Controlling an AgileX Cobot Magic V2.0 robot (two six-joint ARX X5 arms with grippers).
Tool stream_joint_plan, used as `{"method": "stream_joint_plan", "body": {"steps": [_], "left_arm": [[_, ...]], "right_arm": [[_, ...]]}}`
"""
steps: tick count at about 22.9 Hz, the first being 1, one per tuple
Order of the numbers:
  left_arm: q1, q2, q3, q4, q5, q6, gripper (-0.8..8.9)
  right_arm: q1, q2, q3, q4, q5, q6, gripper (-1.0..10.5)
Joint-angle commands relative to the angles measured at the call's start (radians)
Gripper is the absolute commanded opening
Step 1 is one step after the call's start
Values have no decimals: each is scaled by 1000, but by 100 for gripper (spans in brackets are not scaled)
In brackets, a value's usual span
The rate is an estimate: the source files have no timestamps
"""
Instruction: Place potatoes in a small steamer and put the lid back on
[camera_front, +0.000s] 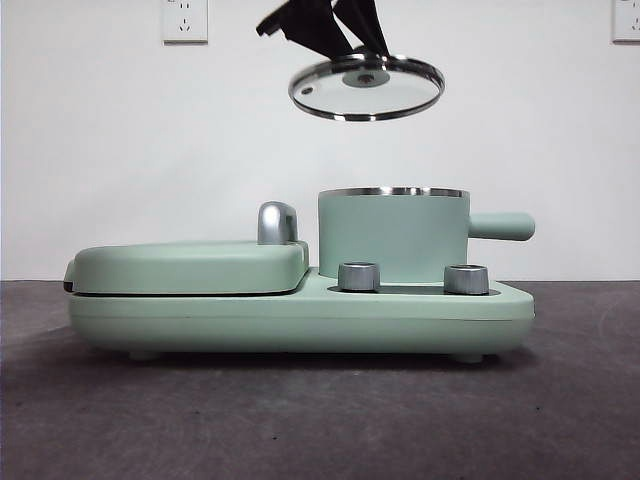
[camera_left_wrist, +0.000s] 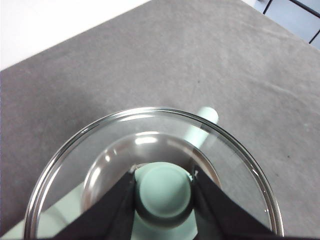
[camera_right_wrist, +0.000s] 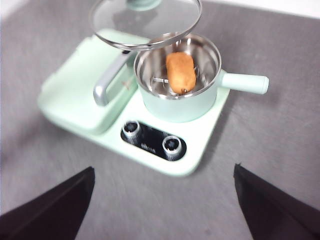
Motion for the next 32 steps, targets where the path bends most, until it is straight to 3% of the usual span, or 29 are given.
{"method": "stream_joint_plan", "body": {"steps": [1,4,8,32], "left_arm": [[-11,45,39,49,1,-11,8],[-23,78,39,60,-3,-10,8],[-40,111,39,66,-23,5,8],[-43,194,39,90,-26,19,8]], "right_arm": [[9,-86,-138,100,0,79,440],[10,-186,-291,150,0,121,440],[10,-227,-369,158,0,137,440],[10,-226,-377,173,2,133,440]]}}
